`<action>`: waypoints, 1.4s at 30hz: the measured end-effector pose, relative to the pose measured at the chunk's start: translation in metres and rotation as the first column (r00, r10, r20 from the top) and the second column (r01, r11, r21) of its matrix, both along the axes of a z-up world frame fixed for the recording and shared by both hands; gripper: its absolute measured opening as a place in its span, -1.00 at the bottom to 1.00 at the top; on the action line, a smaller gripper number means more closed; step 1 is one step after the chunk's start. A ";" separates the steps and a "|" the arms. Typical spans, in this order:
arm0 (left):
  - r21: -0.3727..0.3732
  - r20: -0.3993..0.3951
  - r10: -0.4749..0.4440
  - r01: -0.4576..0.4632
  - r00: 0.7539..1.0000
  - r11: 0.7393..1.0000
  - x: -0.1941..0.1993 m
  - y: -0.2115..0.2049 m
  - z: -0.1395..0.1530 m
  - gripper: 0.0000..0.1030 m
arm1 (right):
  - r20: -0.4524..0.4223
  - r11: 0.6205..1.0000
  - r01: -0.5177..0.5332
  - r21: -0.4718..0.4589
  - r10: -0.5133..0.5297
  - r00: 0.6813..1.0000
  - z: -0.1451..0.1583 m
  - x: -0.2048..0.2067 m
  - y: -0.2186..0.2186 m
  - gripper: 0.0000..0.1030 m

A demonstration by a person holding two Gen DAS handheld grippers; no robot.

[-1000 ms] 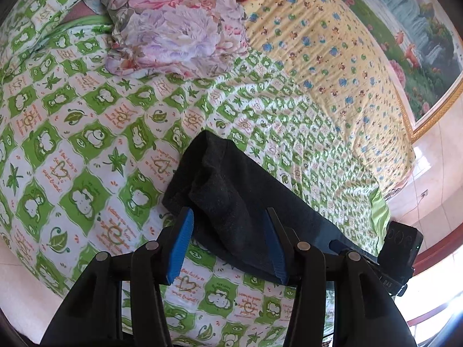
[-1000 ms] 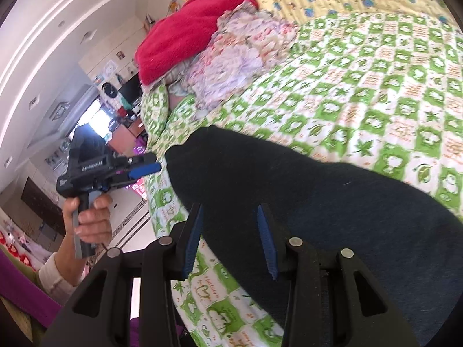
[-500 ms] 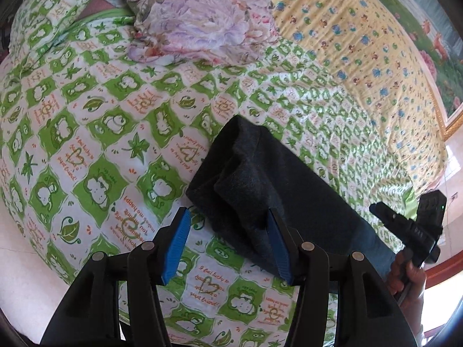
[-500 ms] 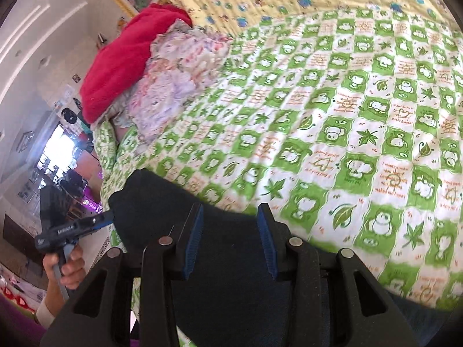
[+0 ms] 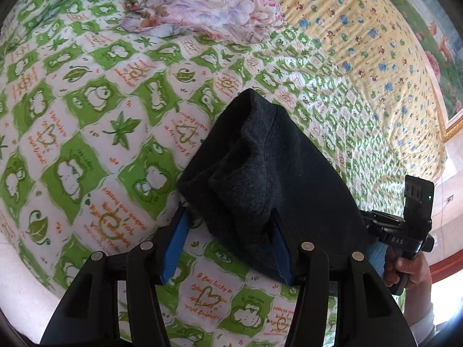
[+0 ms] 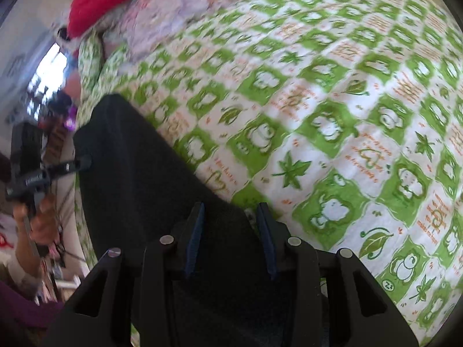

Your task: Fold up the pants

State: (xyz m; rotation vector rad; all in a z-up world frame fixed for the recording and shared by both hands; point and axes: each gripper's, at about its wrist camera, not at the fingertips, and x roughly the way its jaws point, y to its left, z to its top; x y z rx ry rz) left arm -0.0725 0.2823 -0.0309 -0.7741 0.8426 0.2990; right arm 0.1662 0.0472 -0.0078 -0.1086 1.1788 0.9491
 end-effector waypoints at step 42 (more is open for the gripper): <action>0.294 0.114 -0.102 0.065 0.988 0.954 -0.008 -0.023 0.075 -0.02 | 0.137 0.858 0.467 0.215 -0.500 0.855 0.040 -0.057 -0.088 -0.60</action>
